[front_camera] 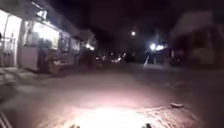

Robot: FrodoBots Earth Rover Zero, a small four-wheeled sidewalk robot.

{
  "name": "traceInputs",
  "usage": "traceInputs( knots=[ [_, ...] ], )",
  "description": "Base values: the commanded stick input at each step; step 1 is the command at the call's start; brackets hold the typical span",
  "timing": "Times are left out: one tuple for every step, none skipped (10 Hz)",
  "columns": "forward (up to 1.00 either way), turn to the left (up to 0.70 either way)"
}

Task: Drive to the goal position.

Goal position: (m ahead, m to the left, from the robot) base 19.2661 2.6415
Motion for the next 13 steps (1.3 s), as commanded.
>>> traceInputs(
  knots=[
    [0.70,0.00],
    [0.70,0.00],
    [0.70,0.00],
    [0.70,0.00],
    [0.70,0.00],
    [0.70,0.00],
    [0.70,0.00],
    [0.70,0.00],
    [0.70,0.00],
    [0.70,0.00],
    [0.70,0.00],
    [0.70,0.00],
    [0.70,0.00]
  ],
)
